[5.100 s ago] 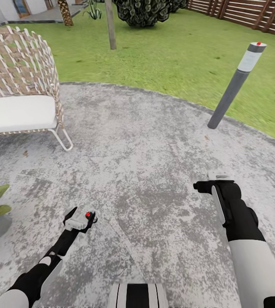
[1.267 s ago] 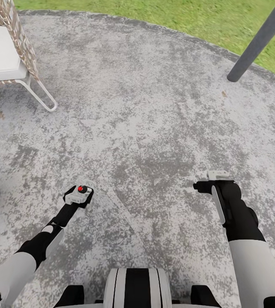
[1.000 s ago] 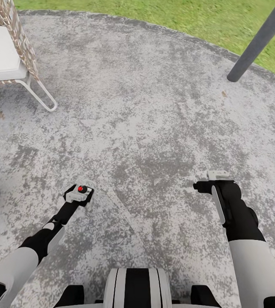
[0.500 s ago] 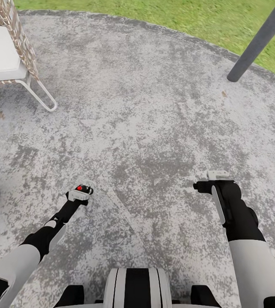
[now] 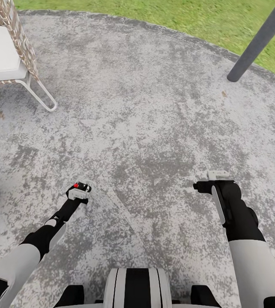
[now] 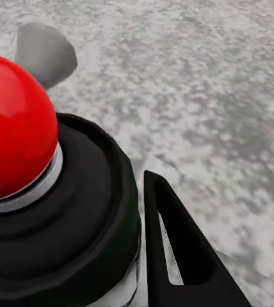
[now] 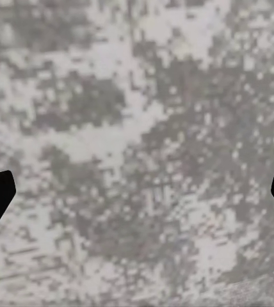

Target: Pick up the pesticide atomizer in the garden and spray insectifuge to fully cover both potted plants in the garden.

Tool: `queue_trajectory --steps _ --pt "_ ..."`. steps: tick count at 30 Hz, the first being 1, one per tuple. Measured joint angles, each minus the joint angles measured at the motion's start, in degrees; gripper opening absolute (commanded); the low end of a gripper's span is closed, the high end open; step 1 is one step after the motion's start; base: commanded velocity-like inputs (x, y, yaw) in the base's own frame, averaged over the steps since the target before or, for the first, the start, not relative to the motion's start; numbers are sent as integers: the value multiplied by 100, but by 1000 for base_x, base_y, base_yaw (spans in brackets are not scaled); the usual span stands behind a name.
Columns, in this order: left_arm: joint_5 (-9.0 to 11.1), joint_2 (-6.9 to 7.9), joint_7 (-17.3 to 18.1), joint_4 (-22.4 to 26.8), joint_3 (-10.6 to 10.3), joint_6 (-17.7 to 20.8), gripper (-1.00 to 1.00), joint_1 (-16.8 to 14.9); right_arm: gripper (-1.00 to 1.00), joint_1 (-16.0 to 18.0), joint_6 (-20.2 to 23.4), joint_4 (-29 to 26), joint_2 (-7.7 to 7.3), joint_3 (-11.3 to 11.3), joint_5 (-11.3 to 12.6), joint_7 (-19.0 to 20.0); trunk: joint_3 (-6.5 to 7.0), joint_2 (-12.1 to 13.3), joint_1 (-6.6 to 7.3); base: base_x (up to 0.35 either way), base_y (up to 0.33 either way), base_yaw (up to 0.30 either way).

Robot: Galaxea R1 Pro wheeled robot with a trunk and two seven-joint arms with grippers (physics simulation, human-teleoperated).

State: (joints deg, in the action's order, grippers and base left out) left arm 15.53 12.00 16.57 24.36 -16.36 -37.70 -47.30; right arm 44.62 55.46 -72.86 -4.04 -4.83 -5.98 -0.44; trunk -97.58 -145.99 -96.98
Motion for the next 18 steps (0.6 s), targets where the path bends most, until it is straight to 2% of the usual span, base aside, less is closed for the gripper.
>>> queue_trajectory --steps 6,12,14,15,16,18 --pt "28 26 144 411 -16 -9 -100 1 100 3 0 0 0 0 0 0 0 0 0 0 0 0" --pt "166 79 570 1143 -1 -11 -100 179 100 2 0 0 0 0 0 0 0 0 0 0 0 0" --pt "529 107 657 1609 -1 6 -100 466 100 3 1 0 0 0 0 0 0 0 0 0 0 0" --pt "586 112 667 1769 -2 62 -100 569 100 3 1 0 0 0 0 0 0 0 0 0 0 0" --pt "632 129 880 2239 -12 251 -100 875 100 3 0 0 0 0 0 0 -1 0 0 0 0 0" --pt "669 143 1020 2419 -9 287 -100 983 100 3 0 0 0 0 0 0 0 0 0 0 0 0"
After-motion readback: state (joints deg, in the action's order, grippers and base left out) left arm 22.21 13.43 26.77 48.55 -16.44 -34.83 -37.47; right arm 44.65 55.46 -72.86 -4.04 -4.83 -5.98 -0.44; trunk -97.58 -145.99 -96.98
